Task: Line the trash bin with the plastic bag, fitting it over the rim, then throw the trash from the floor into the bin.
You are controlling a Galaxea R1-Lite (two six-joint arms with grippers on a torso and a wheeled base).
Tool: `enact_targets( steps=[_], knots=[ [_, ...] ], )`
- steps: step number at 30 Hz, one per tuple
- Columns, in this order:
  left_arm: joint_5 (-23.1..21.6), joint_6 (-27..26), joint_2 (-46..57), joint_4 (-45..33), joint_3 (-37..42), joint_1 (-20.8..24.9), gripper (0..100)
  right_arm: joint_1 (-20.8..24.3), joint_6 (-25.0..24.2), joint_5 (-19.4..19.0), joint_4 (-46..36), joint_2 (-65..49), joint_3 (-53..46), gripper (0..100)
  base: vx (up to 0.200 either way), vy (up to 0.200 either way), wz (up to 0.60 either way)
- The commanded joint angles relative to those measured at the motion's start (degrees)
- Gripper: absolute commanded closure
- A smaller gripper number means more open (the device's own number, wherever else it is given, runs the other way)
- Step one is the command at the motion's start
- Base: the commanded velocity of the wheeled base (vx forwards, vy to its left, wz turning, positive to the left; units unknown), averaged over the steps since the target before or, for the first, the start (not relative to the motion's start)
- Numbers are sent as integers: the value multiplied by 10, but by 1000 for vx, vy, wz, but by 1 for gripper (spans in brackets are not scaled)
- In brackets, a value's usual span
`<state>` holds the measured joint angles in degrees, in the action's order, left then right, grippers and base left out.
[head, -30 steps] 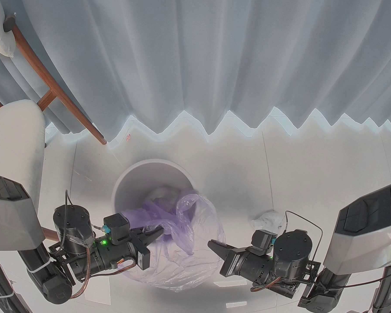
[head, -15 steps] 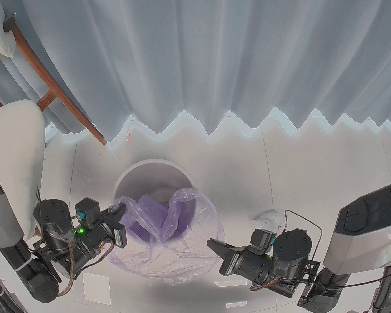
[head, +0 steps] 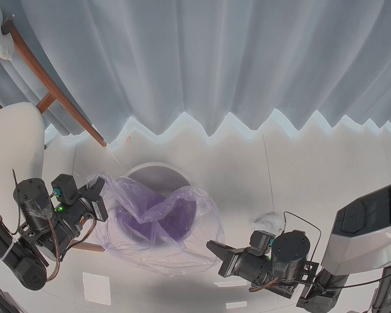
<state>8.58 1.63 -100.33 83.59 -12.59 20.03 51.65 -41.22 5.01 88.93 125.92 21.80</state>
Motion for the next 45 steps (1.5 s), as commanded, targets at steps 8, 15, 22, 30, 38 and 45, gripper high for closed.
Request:
enact_targets(
  steps=[8, 15, 22, 30, 38, 45],
  knots=[
    [19, 7, 7, 0, -17, 5, 100, 3, 1, 0, 11, -3, -4, 100, 100, 0, 0],
    [13, 18, 48, 1, -1, 27, 100, 5, 0, -3, 11, -60, -14, 100, 0, 0, 0],
    [-32, 151, 63, 51, 36, 52, 100, 8, 0, -18, 10, -70, -21, 100, 0, 0, 0],
    [-30, 234, 117, 48, 61, 54, 100, 13, 2, -18, 11, -74, -20, 100, 0, 0, 0],
    [-37, 268, 142, 48, 109, 67, 100, 13, 3, -18, 11, -74, -21, 100, 0, 0, 0],
    [-95, 299, 162, 48, 125, 65, 100, 13, 3, -18, 11, -74, -22, 100, 0, 0, 0]
  ],
)
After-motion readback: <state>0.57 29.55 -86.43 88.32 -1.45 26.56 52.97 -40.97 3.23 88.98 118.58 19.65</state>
